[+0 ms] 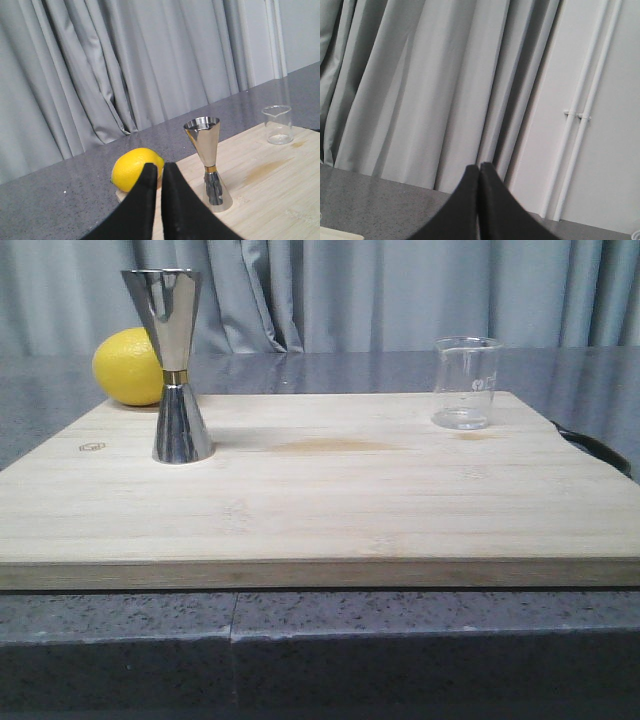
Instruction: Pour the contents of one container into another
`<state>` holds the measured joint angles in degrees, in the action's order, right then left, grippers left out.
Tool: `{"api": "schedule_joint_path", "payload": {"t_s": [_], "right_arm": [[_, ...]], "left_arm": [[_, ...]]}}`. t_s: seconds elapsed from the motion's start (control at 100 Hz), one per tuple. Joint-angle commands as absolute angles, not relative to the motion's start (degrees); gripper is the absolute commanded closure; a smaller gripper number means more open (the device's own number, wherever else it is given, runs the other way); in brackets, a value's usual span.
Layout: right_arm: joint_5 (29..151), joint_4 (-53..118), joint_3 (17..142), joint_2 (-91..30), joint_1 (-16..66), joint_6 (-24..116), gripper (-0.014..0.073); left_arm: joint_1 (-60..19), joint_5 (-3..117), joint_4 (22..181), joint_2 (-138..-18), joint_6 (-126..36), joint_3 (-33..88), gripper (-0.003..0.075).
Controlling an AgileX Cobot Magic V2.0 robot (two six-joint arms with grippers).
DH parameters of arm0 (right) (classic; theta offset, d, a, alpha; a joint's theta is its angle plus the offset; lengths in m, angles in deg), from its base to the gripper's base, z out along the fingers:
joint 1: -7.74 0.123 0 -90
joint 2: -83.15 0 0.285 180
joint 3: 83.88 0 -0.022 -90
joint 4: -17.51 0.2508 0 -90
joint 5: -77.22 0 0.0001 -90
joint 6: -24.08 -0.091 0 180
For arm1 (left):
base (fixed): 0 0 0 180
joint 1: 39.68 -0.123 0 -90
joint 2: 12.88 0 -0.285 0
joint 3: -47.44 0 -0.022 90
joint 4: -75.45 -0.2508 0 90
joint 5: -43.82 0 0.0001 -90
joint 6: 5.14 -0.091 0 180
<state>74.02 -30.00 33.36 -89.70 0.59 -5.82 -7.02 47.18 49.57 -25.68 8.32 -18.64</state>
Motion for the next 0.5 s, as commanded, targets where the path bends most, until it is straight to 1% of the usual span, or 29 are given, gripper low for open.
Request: {"api": "schedule_joint_path", "payload": {"t_s": [0.0,0.49], "right_arm": [[71.25,-29.86,34.93,-90.44,0.33,-5.9,0.0666],[71.1,-29.86,34.93,-90.44,0.33,-5.9,0.0666]], "left_arm": [[-6.91,42.27,49.3,-26.9,8.61,-17.05,0.0729],[-6.91,41.88,49.3,-26.9,8.61,-17.05,0.0729]]}}
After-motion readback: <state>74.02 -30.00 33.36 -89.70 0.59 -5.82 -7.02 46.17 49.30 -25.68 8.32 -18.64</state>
